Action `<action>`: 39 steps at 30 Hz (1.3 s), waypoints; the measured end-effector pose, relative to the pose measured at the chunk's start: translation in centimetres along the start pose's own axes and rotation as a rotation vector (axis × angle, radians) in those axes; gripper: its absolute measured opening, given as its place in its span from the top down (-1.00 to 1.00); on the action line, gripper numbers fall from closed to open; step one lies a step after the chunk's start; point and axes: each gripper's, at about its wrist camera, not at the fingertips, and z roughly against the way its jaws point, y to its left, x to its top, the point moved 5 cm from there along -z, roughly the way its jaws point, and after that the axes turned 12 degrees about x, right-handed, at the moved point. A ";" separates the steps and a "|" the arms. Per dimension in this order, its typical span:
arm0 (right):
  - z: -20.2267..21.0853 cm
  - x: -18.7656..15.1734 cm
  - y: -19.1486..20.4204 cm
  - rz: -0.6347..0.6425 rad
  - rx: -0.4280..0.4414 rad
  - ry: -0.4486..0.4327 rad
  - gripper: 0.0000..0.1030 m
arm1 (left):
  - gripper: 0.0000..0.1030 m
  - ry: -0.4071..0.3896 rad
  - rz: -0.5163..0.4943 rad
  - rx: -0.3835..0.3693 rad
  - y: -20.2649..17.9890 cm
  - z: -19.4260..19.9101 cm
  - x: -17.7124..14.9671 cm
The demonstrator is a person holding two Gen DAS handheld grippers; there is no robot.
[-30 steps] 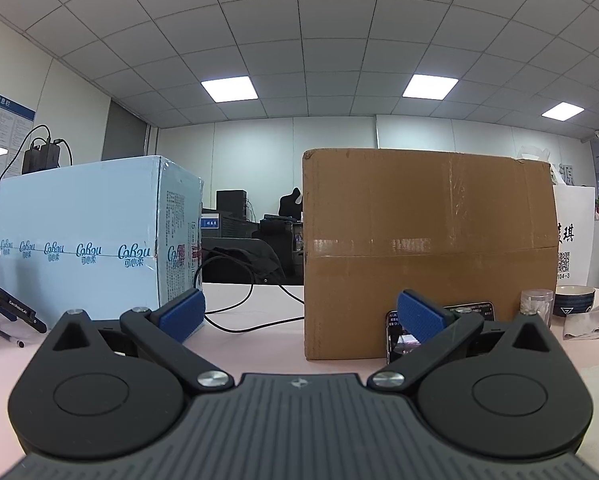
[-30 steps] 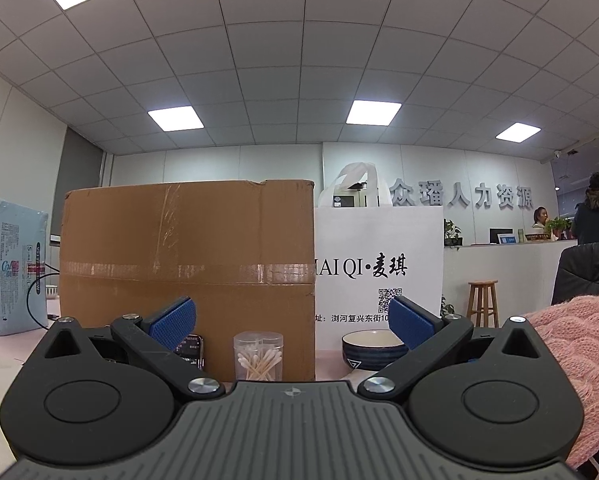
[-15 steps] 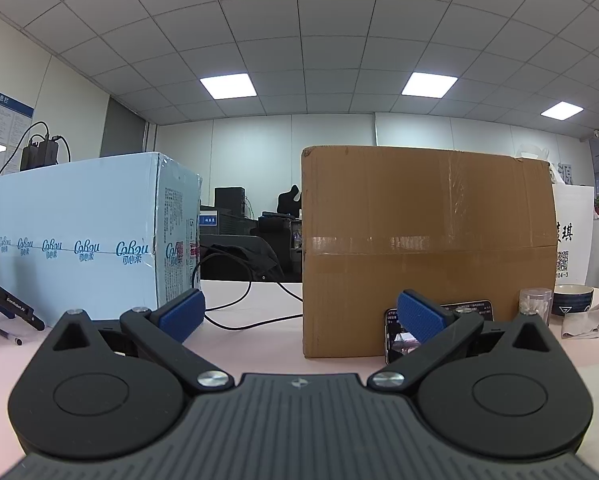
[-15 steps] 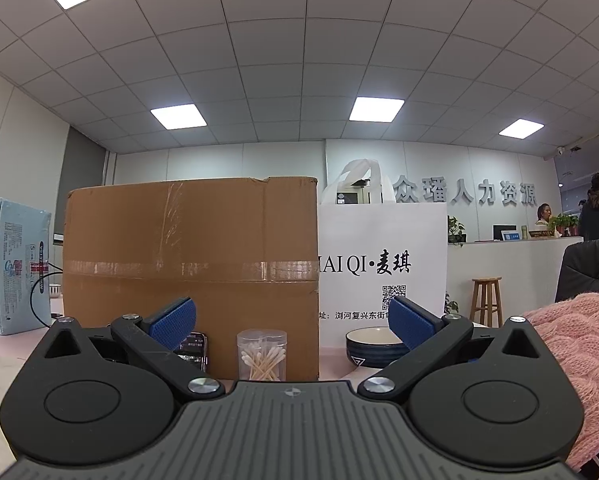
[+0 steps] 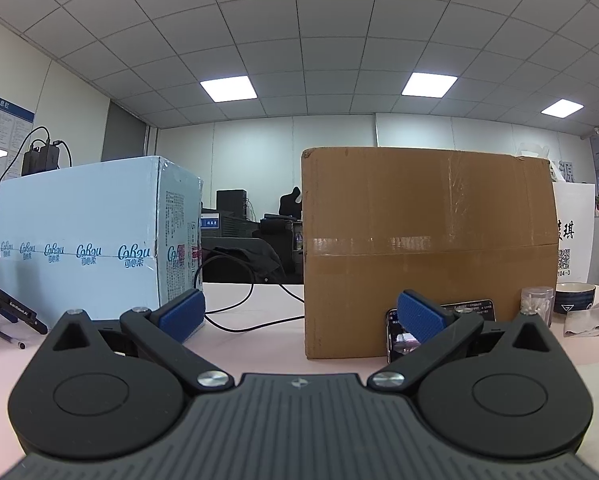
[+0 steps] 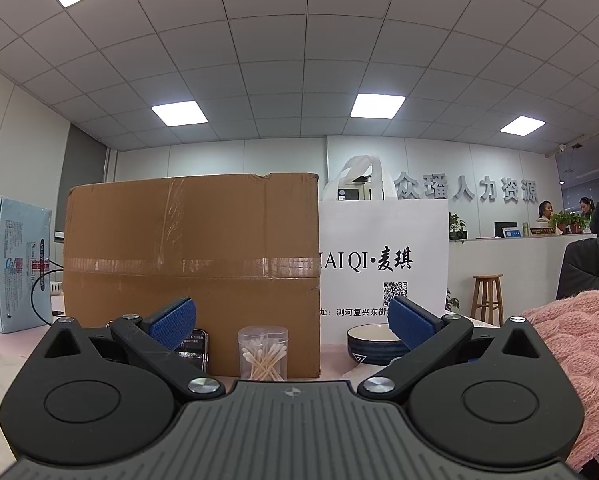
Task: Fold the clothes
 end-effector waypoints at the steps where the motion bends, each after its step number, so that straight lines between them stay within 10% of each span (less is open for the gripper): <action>1: 0.0 0.0 0.0 -0.001 0.001 0.001 -1.00 | -1.00 0.002 0.001 0.001 0.0 0.0 0.0; 39: -0.4 -0.3 0.0 -0.004 0.008 0.016 -1.00 | -1.00 0.016 0.010 0.001 0.2 -0.3 -0.1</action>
